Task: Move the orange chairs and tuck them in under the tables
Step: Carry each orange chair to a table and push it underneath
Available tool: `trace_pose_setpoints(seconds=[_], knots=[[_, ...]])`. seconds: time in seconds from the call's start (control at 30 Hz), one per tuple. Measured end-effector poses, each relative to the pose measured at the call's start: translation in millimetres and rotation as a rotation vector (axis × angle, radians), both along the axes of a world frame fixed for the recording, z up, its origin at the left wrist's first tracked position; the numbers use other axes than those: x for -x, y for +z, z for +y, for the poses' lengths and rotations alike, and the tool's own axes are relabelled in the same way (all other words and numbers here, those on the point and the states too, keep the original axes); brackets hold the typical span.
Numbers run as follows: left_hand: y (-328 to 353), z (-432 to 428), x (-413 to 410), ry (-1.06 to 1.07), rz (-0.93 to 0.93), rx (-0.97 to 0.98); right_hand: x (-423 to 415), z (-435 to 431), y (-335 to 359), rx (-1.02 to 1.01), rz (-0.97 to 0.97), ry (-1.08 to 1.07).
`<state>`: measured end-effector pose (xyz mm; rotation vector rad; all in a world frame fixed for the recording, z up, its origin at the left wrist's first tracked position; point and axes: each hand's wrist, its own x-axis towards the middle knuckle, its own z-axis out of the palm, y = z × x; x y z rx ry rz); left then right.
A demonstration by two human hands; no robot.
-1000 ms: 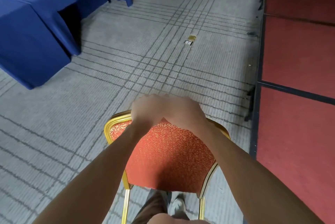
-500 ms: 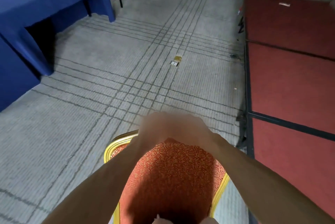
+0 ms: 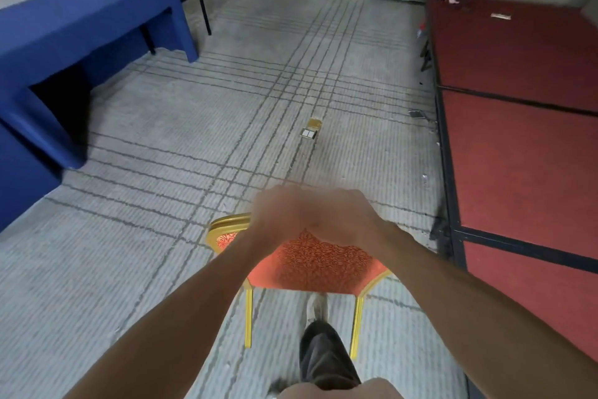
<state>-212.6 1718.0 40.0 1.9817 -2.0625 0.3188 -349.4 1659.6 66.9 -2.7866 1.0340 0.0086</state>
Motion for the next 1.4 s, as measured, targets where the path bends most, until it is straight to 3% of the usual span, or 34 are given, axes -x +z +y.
trace_pose_setpoints(seconds=[0.33,0.47,0.57,0.77,1.03,1.13,1.23,1.4], knots=[[-46.2,-175.9,-38.6,0.104,-0.041,-0.058,-40.7,-181.8,-36.2,-0.101,0.071,0.039],[-28.0,-245.2,-58.9,0.181,0.136,-0.042,-60.7,-248.8,-31.2,-0.116,-0.054,-0.035],[-15.6,-291.6,-83.3,0.106,0.034,-0.100,-85.2,-299.5,-29.0,-0.088,-0.125,-0.050],[-7.9,-377.0,-101.2,0.214,0.035,-0.019,-112.0,-379.5,-22.5,-0.136,-0.159,-0.144],[-10.0,-491.0,-145.6,0.348,0.198,0.006,-151.1,-487.3,-19.9,-0.092,-0.275,-0.105],[-10.9,-538.4,-167.7,0.260,0.167,0.015,-170.2,-536.1,-19.3,-0.111,-0.266,-0.122],[-16.4,-594.6,-196.0,0.094,-0.038,0.040,-197.1,-594.2,-23.2,-0.089,-0.208,-0.163],[-28.6,-684.7,-240.5,0.028,-0.106,0.100,-237.4,-683.9,-21.8,-0.171,-0.084,-0.161]])
